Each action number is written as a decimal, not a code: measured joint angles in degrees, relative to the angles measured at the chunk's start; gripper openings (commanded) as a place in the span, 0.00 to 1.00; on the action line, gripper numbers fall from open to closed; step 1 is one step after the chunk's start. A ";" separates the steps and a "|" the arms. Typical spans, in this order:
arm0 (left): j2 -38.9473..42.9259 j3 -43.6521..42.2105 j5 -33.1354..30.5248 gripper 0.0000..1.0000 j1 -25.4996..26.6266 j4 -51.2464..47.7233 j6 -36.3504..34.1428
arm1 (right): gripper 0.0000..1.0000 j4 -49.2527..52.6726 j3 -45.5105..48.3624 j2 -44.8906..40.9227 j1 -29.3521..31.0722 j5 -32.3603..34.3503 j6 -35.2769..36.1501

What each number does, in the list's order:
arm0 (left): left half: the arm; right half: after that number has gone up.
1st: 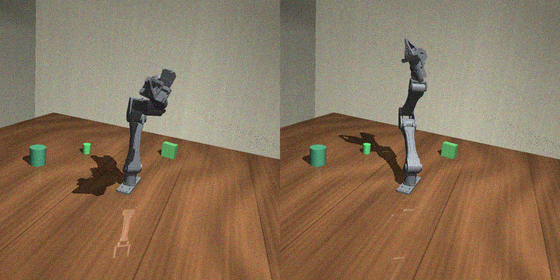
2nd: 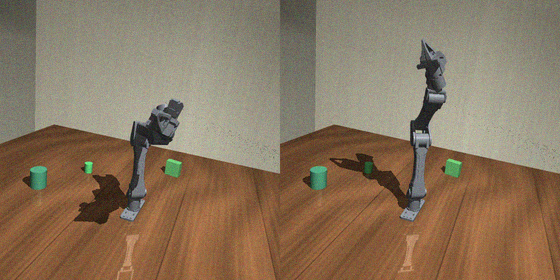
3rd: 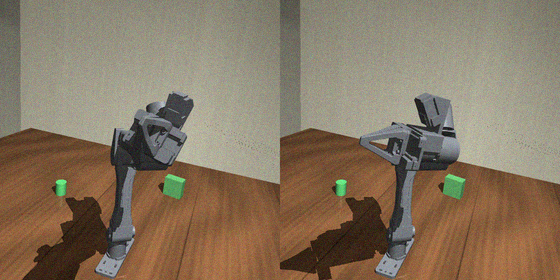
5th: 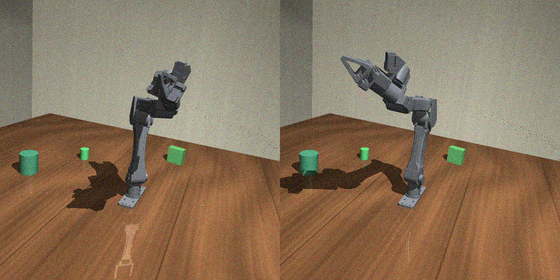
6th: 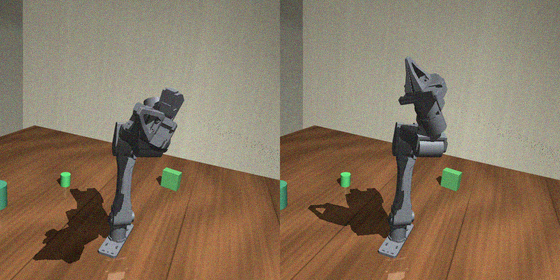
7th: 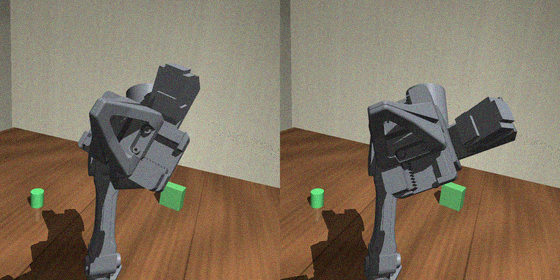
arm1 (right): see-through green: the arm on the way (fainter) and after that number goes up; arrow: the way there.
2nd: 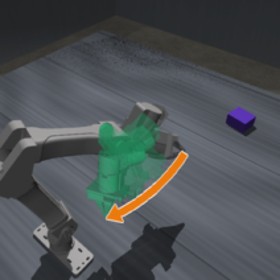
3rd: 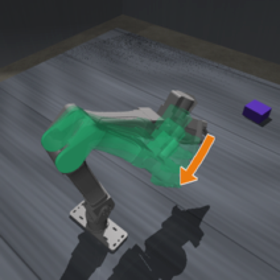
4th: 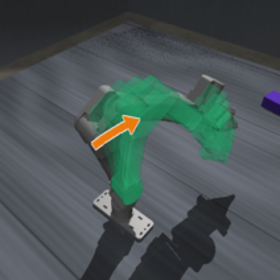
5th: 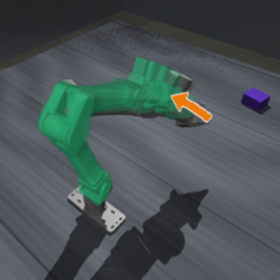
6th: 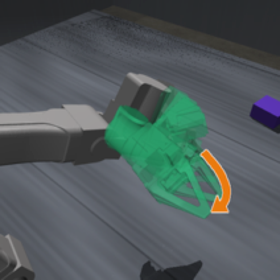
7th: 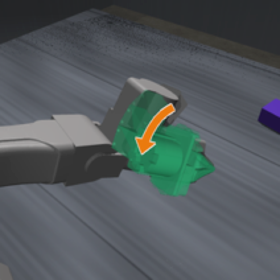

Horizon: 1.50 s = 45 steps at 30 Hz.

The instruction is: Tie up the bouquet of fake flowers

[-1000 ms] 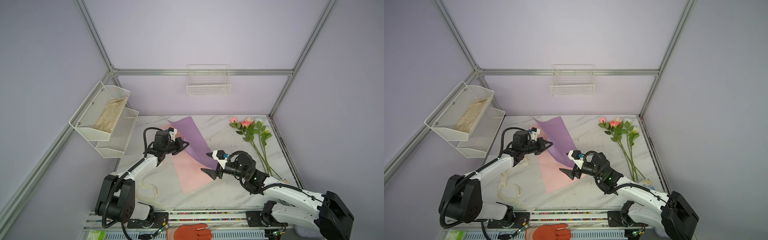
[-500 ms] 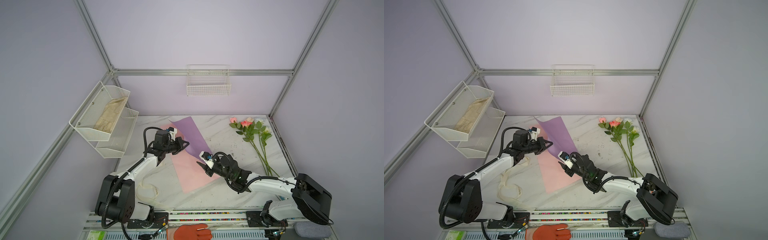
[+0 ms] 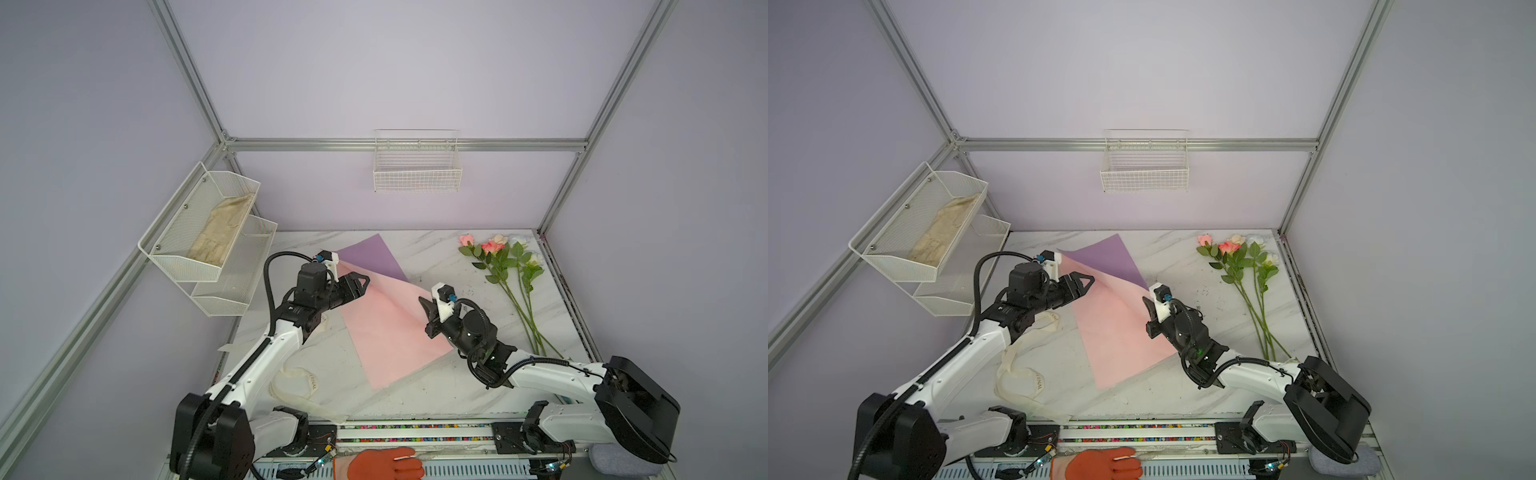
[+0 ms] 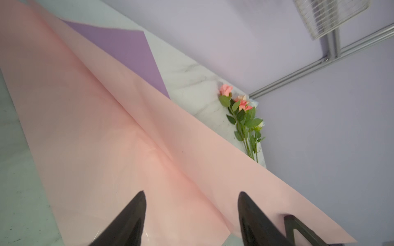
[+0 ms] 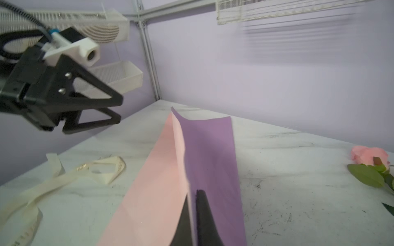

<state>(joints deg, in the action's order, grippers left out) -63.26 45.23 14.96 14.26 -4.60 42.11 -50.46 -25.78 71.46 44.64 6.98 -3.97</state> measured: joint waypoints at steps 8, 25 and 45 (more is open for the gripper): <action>-15.89 0.00 4.90 0.38 0.09 6.21 -4.92 | 0.00 -6.01 4.59 -2.58 -8.33 -2.05 -13.92; -37.70 3.82 9.77 0.28 1.57 4.85 -4.22 | 0.00 0.04 8.20 -4.48 -33.90 -11.34 -33.07; -24.96 -21.44 12.44 0.23 7.23 24.06 4.31 | 0.00 27.12 -20.06 28.98 -47.21 -28.52 -19.67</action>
<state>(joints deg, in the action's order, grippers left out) -88.23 23.79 27.40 21.50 19.46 46.41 -23.33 -45.84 100.44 -2.57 -21.54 -23.64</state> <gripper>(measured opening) 0.221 0.048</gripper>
